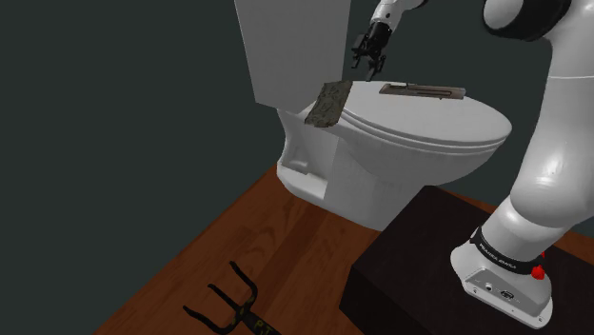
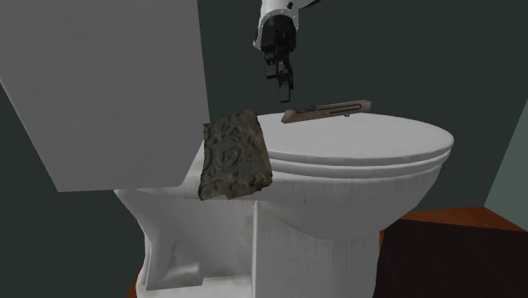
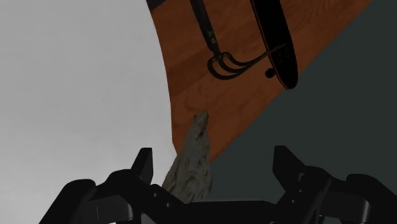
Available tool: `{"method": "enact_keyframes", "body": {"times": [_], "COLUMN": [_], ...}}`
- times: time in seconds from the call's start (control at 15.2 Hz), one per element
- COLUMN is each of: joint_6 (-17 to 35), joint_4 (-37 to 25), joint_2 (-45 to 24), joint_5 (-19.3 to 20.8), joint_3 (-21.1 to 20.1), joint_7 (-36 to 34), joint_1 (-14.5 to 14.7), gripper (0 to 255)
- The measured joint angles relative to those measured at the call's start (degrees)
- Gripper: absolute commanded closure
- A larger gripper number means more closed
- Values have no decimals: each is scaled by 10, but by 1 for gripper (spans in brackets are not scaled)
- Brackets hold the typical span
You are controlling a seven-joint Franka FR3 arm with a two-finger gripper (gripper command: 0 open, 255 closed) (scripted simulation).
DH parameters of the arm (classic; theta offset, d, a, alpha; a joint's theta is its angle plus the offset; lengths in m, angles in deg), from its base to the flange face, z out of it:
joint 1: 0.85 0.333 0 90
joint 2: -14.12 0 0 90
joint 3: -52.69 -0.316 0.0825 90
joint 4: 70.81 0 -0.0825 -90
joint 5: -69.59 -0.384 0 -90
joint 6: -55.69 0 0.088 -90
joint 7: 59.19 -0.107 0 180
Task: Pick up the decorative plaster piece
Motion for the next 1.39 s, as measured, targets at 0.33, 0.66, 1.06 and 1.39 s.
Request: {"method": "enact_keyframes", "body": {"times": [0.33, 0.66, 1.06, 1.39], "joint_6": [-88, -96, -74, -73], "joint_4": [-222, -265, -238, -236], "joint_2": [-184, -234, -237, -236], "joint_5": [-110, -133, -129, -129], "joint_3": [-26, -37, -35, -35], "joint_7": [-22, -22, -1, 0], "joint_1": [-90, -112, -106, -105], "gripper": [0, 0, 255, 255]}}
